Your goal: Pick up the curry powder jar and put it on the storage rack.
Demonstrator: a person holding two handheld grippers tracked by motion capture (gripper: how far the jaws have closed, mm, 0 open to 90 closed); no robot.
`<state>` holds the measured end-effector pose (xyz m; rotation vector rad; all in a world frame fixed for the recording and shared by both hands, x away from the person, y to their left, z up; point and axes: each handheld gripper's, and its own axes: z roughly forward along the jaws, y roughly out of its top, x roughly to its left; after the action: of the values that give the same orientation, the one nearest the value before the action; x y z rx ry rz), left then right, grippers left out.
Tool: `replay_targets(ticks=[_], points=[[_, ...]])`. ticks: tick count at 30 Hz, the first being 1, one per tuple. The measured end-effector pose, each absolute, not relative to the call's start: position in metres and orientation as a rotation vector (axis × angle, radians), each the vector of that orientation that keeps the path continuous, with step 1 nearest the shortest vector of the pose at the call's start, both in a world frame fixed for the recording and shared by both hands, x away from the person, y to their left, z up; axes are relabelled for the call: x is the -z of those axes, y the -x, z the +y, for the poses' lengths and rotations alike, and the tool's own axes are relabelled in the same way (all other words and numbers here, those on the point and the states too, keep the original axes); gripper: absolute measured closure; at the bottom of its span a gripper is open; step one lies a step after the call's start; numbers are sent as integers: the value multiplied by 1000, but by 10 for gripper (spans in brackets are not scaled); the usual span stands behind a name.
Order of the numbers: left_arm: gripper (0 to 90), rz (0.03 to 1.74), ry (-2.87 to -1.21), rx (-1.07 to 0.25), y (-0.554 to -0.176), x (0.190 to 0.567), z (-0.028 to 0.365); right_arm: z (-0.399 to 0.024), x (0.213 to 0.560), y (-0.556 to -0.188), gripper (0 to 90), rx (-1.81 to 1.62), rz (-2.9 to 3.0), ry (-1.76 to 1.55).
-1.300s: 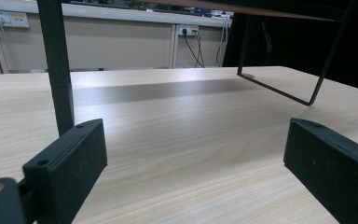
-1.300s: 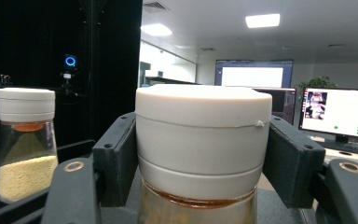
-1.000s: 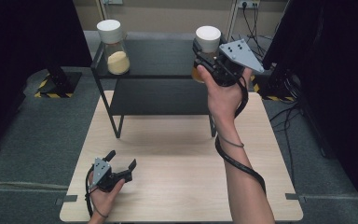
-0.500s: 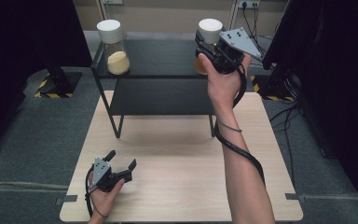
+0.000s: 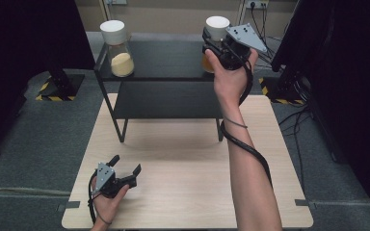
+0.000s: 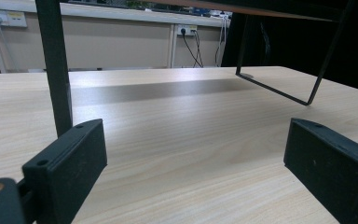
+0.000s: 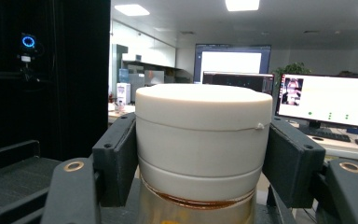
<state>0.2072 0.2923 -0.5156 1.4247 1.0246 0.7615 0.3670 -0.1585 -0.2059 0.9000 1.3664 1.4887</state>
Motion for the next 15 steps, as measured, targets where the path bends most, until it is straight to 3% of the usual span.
replay_targets(ticks=[15], points=[[50, 1026, -1424, -762, -207, 516, 292, -154, 215, -373, 339, -1473, 1366, -909]])
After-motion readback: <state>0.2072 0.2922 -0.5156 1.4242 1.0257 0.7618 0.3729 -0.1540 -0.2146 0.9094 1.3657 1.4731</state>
